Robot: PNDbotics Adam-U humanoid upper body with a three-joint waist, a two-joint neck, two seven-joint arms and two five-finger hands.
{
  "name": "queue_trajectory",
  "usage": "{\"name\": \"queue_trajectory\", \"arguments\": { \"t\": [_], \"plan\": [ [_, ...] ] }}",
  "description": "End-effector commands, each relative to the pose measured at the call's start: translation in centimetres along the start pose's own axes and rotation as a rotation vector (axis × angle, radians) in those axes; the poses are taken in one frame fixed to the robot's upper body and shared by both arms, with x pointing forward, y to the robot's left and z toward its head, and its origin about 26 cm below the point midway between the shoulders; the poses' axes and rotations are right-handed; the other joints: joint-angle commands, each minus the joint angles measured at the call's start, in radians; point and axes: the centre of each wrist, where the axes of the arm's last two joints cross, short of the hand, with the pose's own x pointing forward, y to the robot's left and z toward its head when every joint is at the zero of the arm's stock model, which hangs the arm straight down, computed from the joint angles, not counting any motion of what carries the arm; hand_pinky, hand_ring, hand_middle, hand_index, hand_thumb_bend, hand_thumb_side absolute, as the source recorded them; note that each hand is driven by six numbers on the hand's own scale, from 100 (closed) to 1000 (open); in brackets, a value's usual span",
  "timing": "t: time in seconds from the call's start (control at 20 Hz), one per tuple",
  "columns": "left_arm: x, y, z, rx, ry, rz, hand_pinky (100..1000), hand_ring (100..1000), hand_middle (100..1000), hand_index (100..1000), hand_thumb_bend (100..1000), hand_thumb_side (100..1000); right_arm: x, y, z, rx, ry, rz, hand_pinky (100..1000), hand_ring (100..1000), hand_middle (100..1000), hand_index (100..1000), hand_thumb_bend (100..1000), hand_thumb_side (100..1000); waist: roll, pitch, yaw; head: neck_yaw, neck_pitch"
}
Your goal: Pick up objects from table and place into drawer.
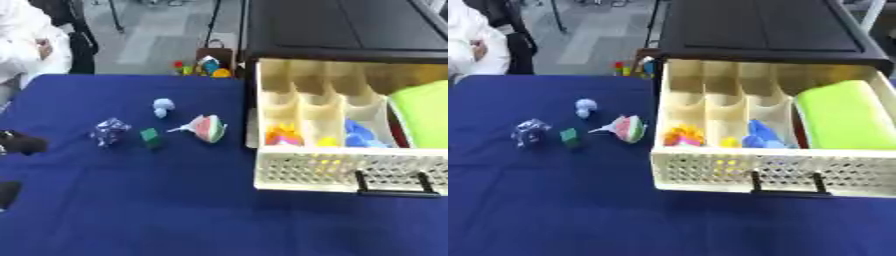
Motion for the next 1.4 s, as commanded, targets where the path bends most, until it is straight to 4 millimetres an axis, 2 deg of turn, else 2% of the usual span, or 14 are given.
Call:
{"name": "queue_trajectory", "arguments": {
  "t": [0.05,0.1,0.15,0.2,0.55,1.05,1.25,1.4],
  "plan": [
    [-1.2,1.6,0.1,-0.010,0.038,0.000,369,767,768,989,100,838,0.2,0.0,-0.8,-0.056,-0.090,-0.059,640,692,548,759,100,1000,0.002,-0.020,-0.004,0.009,0.010],
    [-1.4,1.6,0.1,-0.005,0.051,0.013,369,767,768,989,100,838,0.2,0.0,-0.8,-0.056,-0.089,-0.060,640,692,548,759,100,1000,0.001,-0.021,-0.005,0.010,0.010],
    [-1.6,1.6,-0.1,0.001,0.061,0.022,300,735,753,992,100,803,0.2,0.0,-0.8,-0.055,-0.089,-0.061,640,691,548,758,100,1000,0.002,-0.021,-0.006,0.012,0.010],
    [-1.8,1.7,-0.2,0.002,0.074,0.027,297,729,748,991,100,795,0.2,0.0,-0.8,-0.052,-0.089,-0.064,641,691,548,757,100,1000,0.004,-0.022,-0.010,0.019,0.011],
    [-4.8,2.8,-1.0,0.033,0.194,0.028,335,742,765,1000,100,851,0.2,0.2,-0.6,-0.034,-0.083,-0.078,643,692,546,755,100,1000,0.011,-0.027,-0.030,0.048,0.014],
    [-8.4,3.3,-1.7,0.060,0.274,0.000,396,768,790,1000,100,815,0.4,0.5,-0.5,-0.011,-0.074,-0.100,647,694,545,755,100,1000,0.025,-0.029,-0.061,0.086,0.010],
    [-9.7,3.2,-2.2,0.038,0.316,0.014,414,773,794,1000,139,842,0.4,0.6,-0.4,-0.005,-0.073,-0.108,649,695,544,756,100,1000,0.031,-0.025,-0.077,0.102,0.004],
    [-10.4,3.2,-2.7,0.030,0.324,0.016,450,795,830,1000,180,855,0.4,0.6,-0.4,-0.002,-0.073,-0.112,650,695,544,756,100,1000,0.034,-0.022,-0.088,0.110,0.001]
  ]
}}
